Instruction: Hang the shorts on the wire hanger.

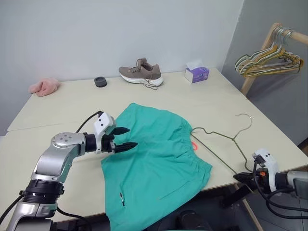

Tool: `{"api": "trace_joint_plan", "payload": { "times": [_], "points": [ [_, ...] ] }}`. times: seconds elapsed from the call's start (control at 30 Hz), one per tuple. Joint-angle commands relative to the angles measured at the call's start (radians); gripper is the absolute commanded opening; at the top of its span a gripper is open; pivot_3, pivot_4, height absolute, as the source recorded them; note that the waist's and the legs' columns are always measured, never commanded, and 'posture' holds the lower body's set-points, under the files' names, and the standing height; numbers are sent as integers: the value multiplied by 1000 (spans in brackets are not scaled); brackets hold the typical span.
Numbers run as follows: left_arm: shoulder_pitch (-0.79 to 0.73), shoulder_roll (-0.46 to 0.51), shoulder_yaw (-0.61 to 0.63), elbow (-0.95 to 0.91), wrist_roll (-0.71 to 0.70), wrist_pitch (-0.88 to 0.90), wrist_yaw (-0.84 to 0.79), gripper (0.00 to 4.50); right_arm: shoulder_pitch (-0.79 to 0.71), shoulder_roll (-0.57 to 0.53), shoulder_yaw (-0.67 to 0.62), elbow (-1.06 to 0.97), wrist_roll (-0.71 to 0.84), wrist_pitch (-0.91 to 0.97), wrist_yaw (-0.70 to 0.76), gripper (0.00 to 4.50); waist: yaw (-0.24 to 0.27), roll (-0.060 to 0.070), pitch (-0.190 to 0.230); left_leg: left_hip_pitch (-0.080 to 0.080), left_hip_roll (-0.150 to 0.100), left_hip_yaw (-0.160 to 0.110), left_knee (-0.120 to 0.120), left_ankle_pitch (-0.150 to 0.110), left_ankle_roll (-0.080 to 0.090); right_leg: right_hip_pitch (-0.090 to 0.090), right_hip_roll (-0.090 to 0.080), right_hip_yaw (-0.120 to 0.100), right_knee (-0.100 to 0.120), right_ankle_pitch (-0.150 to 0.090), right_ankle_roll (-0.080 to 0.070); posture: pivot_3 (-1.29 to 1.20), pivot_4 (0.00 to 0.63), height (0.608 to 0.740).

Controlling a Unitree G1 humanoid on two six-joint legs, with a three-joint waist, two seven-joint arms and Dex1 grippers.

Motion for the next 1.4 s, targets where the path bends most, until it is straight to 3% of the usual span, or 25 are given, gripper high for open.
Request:
{"api": "trace_joint_plan", "payload": {
  "times": [0.03,0.73,0.93,1.2,1.4],
  "points": [
    [-5,7,16,-26,-1,-26,-3,3918,6,-7,-22,9,4,-18,2,0,0,0,0,0,0,0,0,0,0,0,0,0,0,0,0,-228,0,740],
    [5,11,30,10,1,-66,-3,3918,-109,-19,57,-115,107,18,32,0,-1,0,-2,0,0,0,0,0,0,0,0,0,0,0,0,-220,0,740],
    [0,8,34,32,5,-82,9,3918,-142,-28,116,-113,75,36,-8,0,1,0,-2,0,0,-1,0,0,0,0,0,0,0,0,0,-219,0,740],
    [16,13,39,30,-8,-85,-6,3918,-136,-38,5,-87,134,104,-22,0,3,0,-1,0,0,-1,0,0,0,0,0,0,0,0,0,-215,0,740],
    [29,17,32,16,-15,-83,-30,3918,-28,-77,-35,-84,139,105,17,0,9,0,-1,0,0,-1,0,0,0,0,0,0,0,0,0,-226,0,740]
  ]
}}
